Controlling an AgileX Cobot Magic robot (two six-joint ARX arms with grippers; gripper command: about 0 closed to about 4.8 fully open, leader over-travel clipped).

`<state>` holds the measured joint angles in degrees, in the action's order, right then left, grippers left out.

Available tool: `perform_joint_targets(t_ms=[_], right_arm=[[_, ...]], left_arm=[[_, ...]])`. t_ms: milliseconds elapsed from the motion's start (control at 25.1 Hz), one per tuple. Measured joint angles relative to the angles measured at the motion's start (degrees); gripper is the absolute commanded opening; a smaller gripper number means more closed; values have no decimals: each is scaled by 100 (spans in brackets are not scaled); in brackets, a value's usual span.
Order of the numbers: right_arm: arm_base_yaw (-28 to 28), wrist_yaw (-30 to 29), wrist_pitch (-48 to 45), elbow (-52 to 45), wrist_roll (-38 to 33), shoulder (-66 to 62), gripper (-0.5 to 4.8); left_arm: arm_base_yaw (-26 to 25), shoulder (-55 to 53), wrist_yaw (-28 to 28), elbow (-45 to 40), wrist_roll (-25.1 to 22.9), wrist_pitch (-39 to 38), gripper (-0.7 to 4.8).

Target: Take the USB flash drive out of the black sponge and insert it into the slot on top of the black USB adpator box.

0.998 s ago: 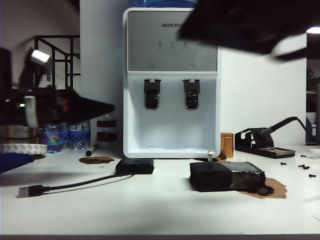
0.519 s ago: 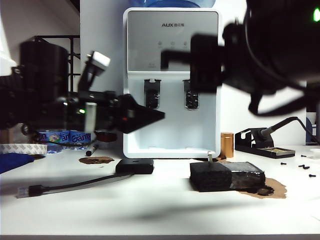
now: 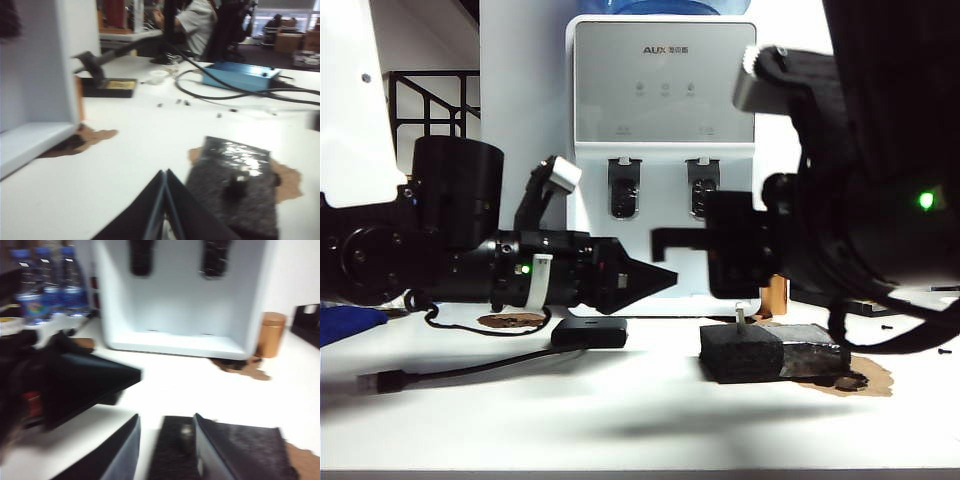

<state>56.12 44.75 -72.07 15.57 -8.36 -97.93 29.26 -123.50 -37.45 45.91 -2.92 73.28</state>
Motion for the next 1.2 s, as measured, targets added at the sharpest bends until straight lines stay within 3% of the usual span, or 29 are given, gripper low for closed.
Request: perform_joint_targets(t_ms=[80, 160, 399, 918, 1038, 1197], right_arm=[[-90, -98, 2, 0, -46, -52, 174], [-251, -658, 11, 20, -153, -122, 174], [-275, -1132, 144, 186, -321, -382, 172], [-302, -531, 92, 345, -258, -562, 123], [-503, -693, -575, 365, 170, -555, 88], [-822, -1012, -487, 380, 208, -560, 79]], left_arm=[[96, 2, -50, 7, 0, 26, -4], [249, 4, -94, 11, 0, 24, -4], [428, -4, -4, 11, 0, 22, -4], [514, -363, 466, 28, 0, -133, -4], [511, -363, 531, 28, 0, -188, -4], [514, -363, 533, 28, 0, -192, -4]])
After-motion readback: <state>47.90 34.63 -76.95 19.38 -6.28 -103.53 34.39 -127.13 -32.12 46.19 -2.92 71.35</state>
